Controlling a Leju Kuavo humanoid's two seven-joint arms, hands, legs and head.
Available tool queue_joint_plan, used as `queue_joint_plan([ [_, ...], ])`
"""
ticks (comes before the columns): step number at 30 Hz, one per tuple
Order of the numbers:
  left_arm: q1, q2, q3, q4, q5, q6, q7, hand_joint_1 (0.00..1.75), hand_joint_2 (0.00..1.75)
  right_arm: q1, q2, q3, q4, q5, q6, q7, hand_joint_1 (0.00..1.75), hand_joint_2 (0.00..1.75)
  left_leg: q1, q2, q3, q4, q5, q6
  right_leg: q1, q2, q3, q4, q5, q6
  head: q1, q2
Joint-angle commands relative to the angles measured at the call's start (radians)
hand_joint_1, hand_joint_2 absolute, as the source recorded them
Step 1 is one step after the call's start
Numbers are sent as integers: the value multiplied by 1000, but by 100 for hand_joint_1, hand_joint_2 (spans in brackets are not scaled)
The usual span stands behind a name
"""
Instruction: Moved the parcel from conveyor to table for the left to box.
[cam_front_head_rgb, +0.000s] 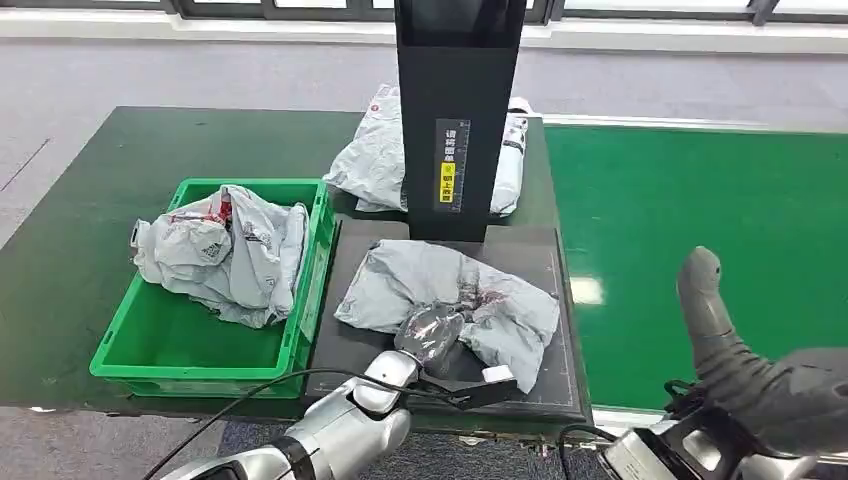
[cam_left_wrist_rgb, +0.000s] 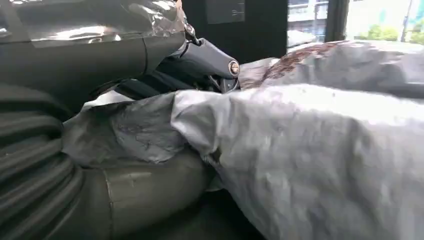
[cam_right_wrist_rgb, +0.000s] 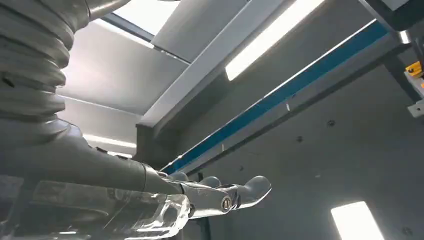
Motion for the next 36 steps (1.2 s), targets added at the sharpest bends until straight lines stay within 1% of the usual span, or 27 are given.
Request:
queue_joint_plan([
  [1,-40,13,-64,64,-27,48,37,175,175,4,44,31,26,-8,1,0,0,175,0,2,1,-1,-1,2,1,1,1,-1,0,-3,0,0],
  [2,-42,13,-70,67,-50,85,58,175,175,5,44,31,25,-7,1,0,0,175,0,3,2,-1,0,2,1,1,1,-1,0,-3,0,0],
  [3,-50,13,-75,67,-90,156,101,175,175,9,44,34,24,-5,1,0,0,175,0,3,2,-2,0,2,1,1,1,-2,0,-4,0,0],
  [4,-39,43,-61,-38,-163,160,160,175,175,12,44,34,23,-1,1,0,0,175,0,2,1,-1,0,1,1,1,0,0,0,-3,0,0],
  [5,-23,68,-37,-127,-229,160,198,175,175,15,44,33,23,0,1,0,0,175,0,3,2,-2,0,2,1,1,1,-2,0,-4,0,0],
  [6,-23,68,-37,-127,-229,160,198,175,175,15,44,33,23,0,1,0,0,175,0,2,0,-1,0,1,1,1,0,0,0,-3,0,0],
  [9,-23,68,-37,-127,-229,160,198,175,175,15,44,33,23,0,1,0,0,175,0,3,1,-2,0,2,1,1,0,-2,1,-5,0,0],
  [11,-23,68,-37,-127,-229,160,198,175,175,15,44,33,23,0,1,0,0,175,0,2,0,-1,0,1,1,0,0,-1,0,-3,0,0],
  [13,-23,68,-37,-127,-229,160,198,175,175,15,44,33,23,0,1,0,0,175,0,5,2,-3,0,2,2,1,1,-3,1,-5,0,0],
  [14,-23,68,-37,-127,-229,160,198,175,175,15,44,33,23,0,1,0,0,175,0,3,1,-2,0,2,1,1,0,-1,0,-3,0,0],
  [15,-23,68,-37,-127,-229,160,198,175,175,15,44,33,23,0,1,0,0,175,0,3,2,-2,0,2,2,1,1,-2,0,-4,0,0],
  [16,39,99,87,-317,-424,160,224,175,175,17,44,27,21,4,1,0,0,175,0,2,1,-1,0,2,1,0,0,-1,0,-3,0,0],
  [17,87,99,192,-454,-539,160,197,175,175,18,44,22,19,4,1,0,0,175,0,3,1,-1,-1,1,1,0,1,-1,0,-3,0,0],
  [18,108,106,236,-544,-577,160,171,175,175,19,44,18,18,2,1,0,0,175,0,4,2,-3,-1,2,1,1,1,-2,0,-5,0,0],
  [19,108,123,231,-612,-577,160,173,175,175,20,44,14,18,1,1,0,0,175,-1,2,-1,-1,0,1,0,0,-2,0,0,-2,0,0],
  [20,112,152,228,-752,-577,160,174,175,175,19,44,4,17,-3,1,0,0,175,-1,4,0,-2,-1,2,0,1,-1,-1,0,-4,0,0],
  [21,111,178,227,-855,-577,160,179,175,175,17,44,-3,17,-5,1,0,0,175,-1,2,-3,0,0,1,0,0,-3,1,0,-3,0,0],
  [24,114,200,258,-1000,-577,160,166,175,175,15,44,-14,17,-6,1,0,0,175,0,5,-2,1,-1,1,1,3,-4,1,0,-4,0,0],
  [25,119,212,279,-1055,-577,160,160,175,175,15,44,-19,17,-5,1,0,0,175,0,8,2,-2,-1,2,2,6,-1,-1,1,-6,-1,0],
  [26,126,210,292,-1091,-577,160,147,175,175,14,44,-22,15,-4,1,0,0,175,0,5,-1,0,-1,1,1,4,-4,1,0,-3,0,0],
  [27,150,198,347,-1175,-577,160,89,175,175,15,44,-34,12,-2,1,0,0,175,0,5,0,-1,-1,2,1,3,-2,0,0,-5,-1,0],
  [28,150,198,347,-1175,-577,160,89,175,175,15,44,-34,12,-2,1,0,0,175,1,4,-3,0,-1,1,1,2,-4,1,0,-3,0,0],
  [30,188,162,429,-1258,-577,160,11,175,175,21,44,-43,7,-3,1,0,0,175,1,6,1,-2,-1,2,2,3,-1,-1,0,-5,0,0],
  [31,188,162,429,-1258,-577,160,11,175,175,21,44,-43,7,-3,1,0,0,175,1,6,-1,-1,-1,2,2,3,-2,0,0,-3,0,0],
  [33,228,127,507,-1348,-577,160,-52,175,175,28,44,-49,1,-5,1,0,0,175,0,5,0,-2,-1,2,1,3,-2,-1,0,-3,0,0],
  [36,245,106,530,-1391,-577,160,-79,175,175,30,44,-49,-2,-4,1,0,0,175,1,4,0,-1,-1,1,1,2,-2,0,-1,-3,0,0],
])
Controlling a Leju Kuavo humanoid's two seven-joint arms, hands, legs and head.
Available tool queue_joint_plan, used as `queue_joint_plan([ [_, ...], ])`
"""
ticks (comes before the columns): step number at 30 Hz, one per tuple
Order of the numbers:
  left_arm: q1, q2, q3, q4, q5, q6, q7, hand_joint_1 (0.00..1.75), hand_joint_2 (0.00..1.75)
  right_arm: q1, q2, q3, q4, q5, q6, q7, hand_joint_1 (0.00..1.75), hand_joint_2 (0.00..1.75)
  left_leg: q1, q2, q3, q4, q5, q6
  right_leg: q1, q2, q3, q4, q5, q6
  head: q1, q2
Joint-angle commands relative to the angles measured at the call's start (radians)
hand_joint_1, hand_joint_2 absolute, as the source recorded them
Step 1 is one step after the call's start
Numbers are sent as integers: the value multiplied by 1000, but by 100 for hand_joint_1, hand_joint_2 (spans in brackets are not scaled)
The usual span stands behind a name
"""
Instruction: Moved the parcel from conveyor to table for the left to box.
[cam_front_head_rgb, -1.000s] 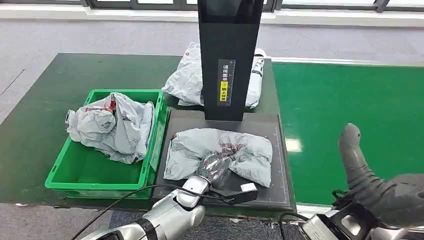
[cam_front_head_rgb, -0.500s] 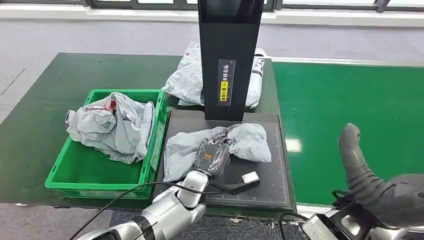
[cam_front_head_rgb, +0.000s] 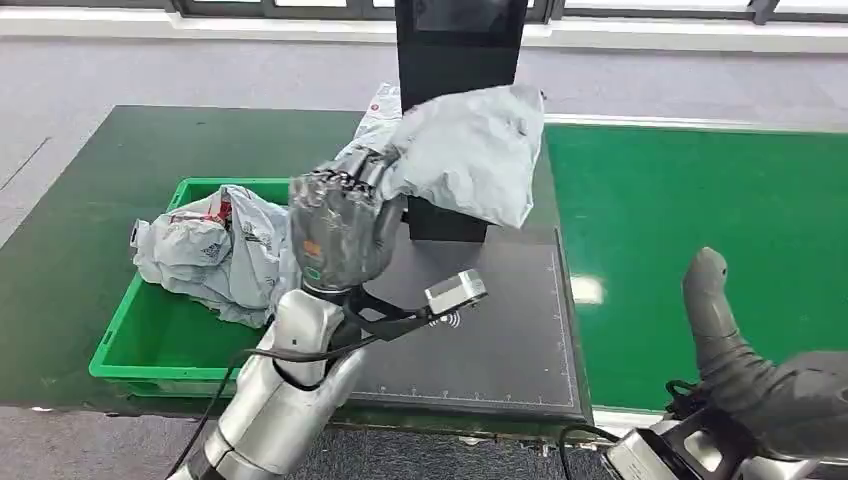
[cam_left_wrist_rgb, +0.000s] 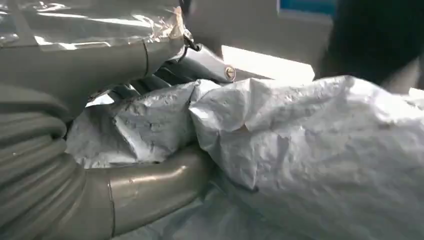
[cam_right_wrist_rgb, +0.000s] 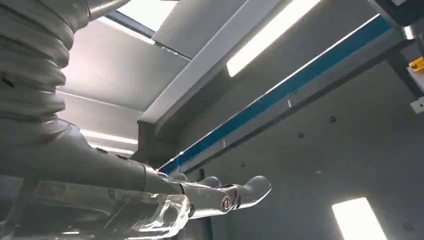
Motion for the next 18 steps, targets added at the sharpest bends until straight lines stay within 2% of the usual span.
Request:
queue_joint_plan([
  [1,81,-28,222,-316,-72,-5,-91,175,175,28,44,-45,-2,-3,1,0,0,175,0,3,3,-2,-1,2,1,1,2,-2,0,-4,0,0],
  [6,81,-28,222,-316,-72,-5,-91,175,175,28,44,-45,-2,-3,1,0,0,175,0,2,4,-3,0,3,2,0,3,-3,0,-5,0,0],
  [8,76,-35,258,-369,-54,-5,-105,175,175,24,44,-38,3,-2,1,0,0,175,0,1,3,-3,0,2,2,-1,3,-3,0,-5,0,0],
  [10,86,-68,356,-387,18,-5,-208,175,175,19,44,-33,9,-2,1,0,0,175,0,3,3,-2,0,3,1,1,2,-2,0,-5,0,0],
  [13,76,-90,482,-360,108,-5,-271,175,175,22,44,-31,13,-5,1,0,0,175,0,3,2,-1,-1,2,1,2,1,-1,0,-3,0,0],
  [14,78,-91,532,-324,144,-5,-277,175,175,25,44,-26,16,-9,1,0,0,175,0,4,4,-3,0,2,1,2,3,-2,0,-4,0,0],
  [15,67,-116,605,-222,241,-5,-355,175,175,29,44,-26,15,-11,1,0,0,175,0,2,4,-2,0,2,0,1,3,-1,0,-3,0,0],
  [17,-3,-66,648,48,412,-9,-419,175,175,41,44,-25,6,-13,1,0,0,175,0,3,6,-5,1,2,1,1,5,-4,1,-5,0,0],
  [18,-42,-36,661,144,488,-77,-418,175,175,51,44,-18,-1,-14,1,0,0,175,-1,-1,7,-5,2,2,1,-2,6,-4,0,-4,0,0],
])
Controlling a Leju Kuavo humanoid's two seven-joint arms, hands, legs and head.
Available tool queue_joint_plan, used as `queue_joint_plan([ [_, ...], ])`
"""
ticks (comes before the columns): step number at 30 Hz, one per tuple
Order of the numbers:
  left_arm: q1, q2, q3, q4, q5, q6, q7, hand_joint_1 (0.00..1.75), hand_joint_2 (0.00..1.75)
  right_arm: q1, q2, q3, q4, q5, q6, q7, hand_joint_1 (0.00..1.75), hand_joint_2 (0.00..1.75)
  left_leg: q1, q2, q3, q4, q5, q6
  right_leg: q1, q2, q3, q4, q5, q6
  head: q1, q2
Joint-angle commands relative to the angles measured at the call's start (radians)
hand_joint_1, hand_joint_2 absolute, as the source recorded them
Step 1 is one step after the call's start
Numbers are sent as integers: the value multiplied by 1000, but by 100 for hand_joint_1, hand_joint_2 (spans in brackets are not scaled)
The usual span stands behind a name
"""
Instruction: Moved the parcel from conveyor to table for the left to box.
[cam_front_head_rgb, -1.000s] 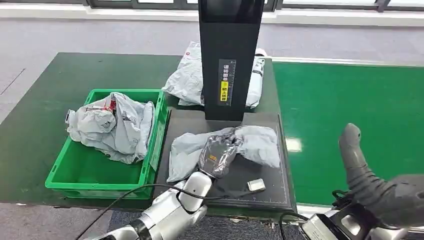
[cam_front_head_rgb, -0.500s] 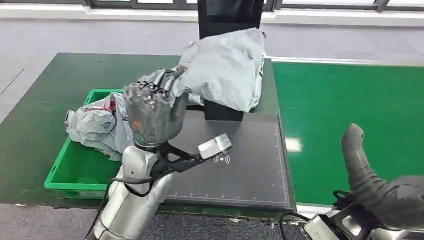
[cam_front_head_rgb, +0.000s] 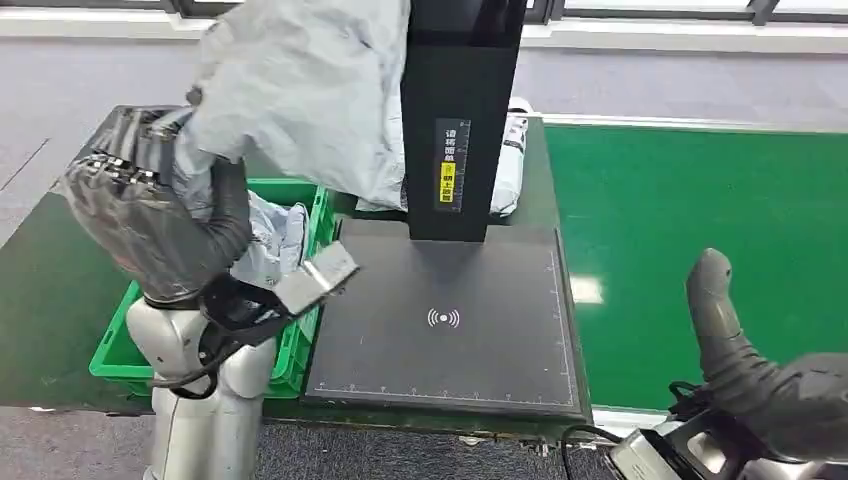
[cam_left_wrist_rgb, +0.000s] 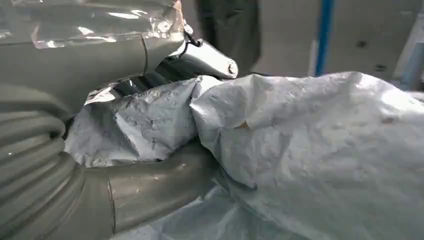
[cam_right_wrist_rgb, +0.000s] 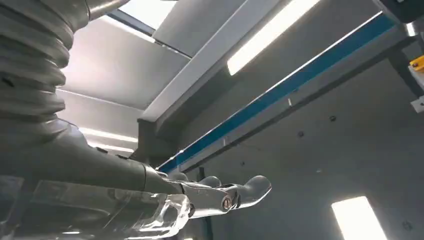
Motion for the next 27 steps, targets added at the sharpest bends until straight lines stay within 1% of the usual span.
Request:
queue_joint_plan([
  [1,-162,59,339,604,427,-132,-167,175,175,54,44,-8,2,-10,1,0,0,175,0,-3,8,-7,3,2,1,-4,8,-5,1,-5,0,0],
  [3,-200,71,342,724,544,-241,-223,175,175,63,44,-4,0,-12,1,0,0,175,0,-5,7,-6,3,1,1,-7,7,-4,0,-5,0,0],
  [4,-216,78,349,768,591,-283,-249,175,175,65,44,0,2,-10,1,0,0,175,0,-3,5,-3,2,1,1,-5,5,-2,0,-3,0,0],
  [5,-230,85,356,798,610,-296,-262,175,175,64,44,0,2,-10,1,0,0,175,0,-3,6,-5,3,1,1,-6,6,-4,1,-5,0,0],
  [6,-253,85,362,860,640,-319,-285,175,175,64,44,2,6,-10,1,0,0,175,0,-2,4,-2,2,0,1,-4,4,-2,0,-3,0,0],
  [7,-265,88,374,891,686,-363,-305,175,175,60,44,3,11,-11,1,0,0,175,0,-3,5,-4,4,1,1,-5,5,-3,1,-4,0,0],
  [10,-275,93,387,921,715,-389,-315,175,175,56,44,1,17,-11,1,0,0,175,0,0,6,-5,4,2,2,-2,6,-5,2,-6,0,0],
  [12,-283,101,393,937,721,-397,-317,175,175,51,44,1,19,-11,1,0,0,175,0,1,8,-7,4,3,2,-1,7,-7,3,-7,0,0],
  [15,-285,104,396,940,719,-391,-315,175,175,48,44,2,22,-11,1,0,0,175,0,0,4,-2,2,1,1,0,3,-2,2,-4,0,0],
  [17,-285,104,396,940,719,-391,-315,175,175,48,44,2,22,-11,1,0,0,175,1,1,5,-4,3,1,2,0,4,-3,3,-5,0,0],
  [20,-285,104,396,940,719,-391,-315,175,175,48,44,2,22,-11,1,0,0,175,0,0,2,-1,2,0,1,0,1,-1,2,-3,0,0],
  [22,-285,104,396,940,719,-391,-315,175,175,48,44,2,22,-11,1,0,0,175,1,1,4,-3,2,2,2,0,3,-3,3,-5,0,0],
  [25,-287,107,405,945,722,-389,-307,175,175,42,44,5,34,-13,1,0,0,175,0,1,2,-1,2,1,1,1,1,-1,2,-4,0,0],
  [27,-289,112,423,951,712,-357,-286,175,175,39,44,1,37,-15,1,0,0,175,0,1,2,-1,2,1,1,1,1,-1,2,-3,0,0],
])
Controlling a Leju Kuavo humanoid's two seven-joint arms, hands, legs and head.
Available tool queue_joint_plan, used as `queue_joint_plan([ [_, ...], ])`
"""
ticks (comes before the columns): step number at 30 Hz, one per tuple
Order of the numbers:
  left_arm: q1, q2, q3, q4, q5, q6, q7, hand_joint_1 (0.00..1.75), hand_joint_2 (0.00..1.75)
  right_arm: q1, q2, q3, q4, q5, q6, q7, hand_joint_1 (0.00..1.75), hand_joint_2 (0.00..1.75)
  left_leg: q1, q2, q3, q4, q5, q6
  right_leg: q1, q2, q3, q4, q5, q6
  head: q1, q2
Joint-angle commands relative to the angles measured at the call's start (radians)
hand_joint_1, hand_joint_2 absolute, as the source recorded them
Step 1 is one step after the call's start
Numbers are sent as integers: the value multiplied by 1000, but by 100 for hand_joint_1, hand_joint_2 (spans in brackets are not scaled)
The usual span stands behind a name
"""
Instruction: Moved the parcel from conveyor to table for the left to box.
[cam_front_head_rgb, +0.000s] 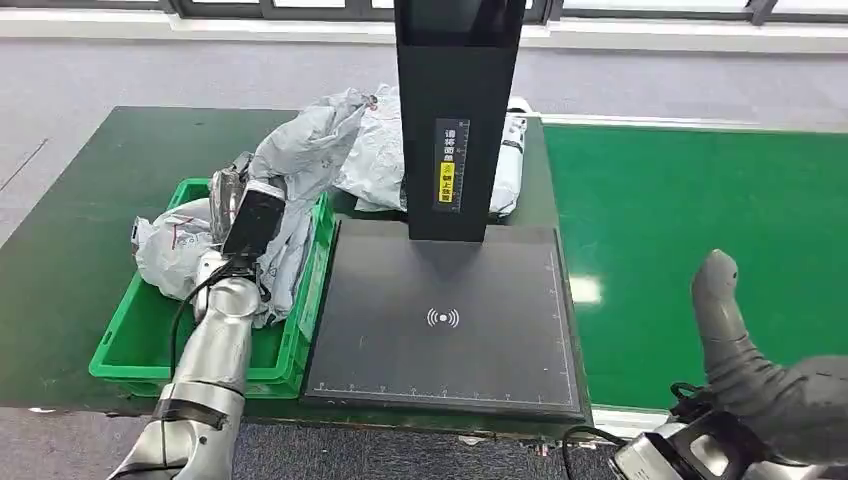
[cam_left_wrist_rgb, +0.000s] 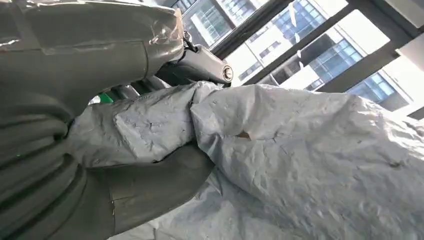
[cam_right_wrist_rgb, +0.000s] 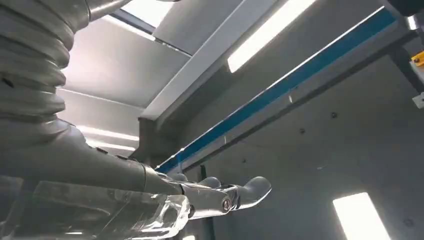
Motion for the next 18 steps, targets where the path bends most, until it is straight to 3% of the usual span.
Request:
queue_joint_plan([
  [1,-52,34,73,106,-23,66,45,175,175,35,44,-1,40,-9,1,0,0,175,0,1,2,-2,0,1,1,0,2,-1,0,-3,0,0],
  [7,-37,52,131,77,-293,380,252,175,175,35,44,-9,52,-14,1,0,0,175,1,2,2,-1,0,1,1,1,2,-1,0,-3,0,0],
  [14,-37,52,131,77,-293,380,252,175,175,35,44,-9,52,-14,1,0,0,175,1,0,1,-1,0,1,2,-1,2,-1,0,-3,0,0],
  [18,9,-10,290,-103,-540,380,335,175,175,35,44,-17,64,-17,1,0,0,175,1,4,3,-3,0,2,2,1,3,-3,0,-4,0,0],
])
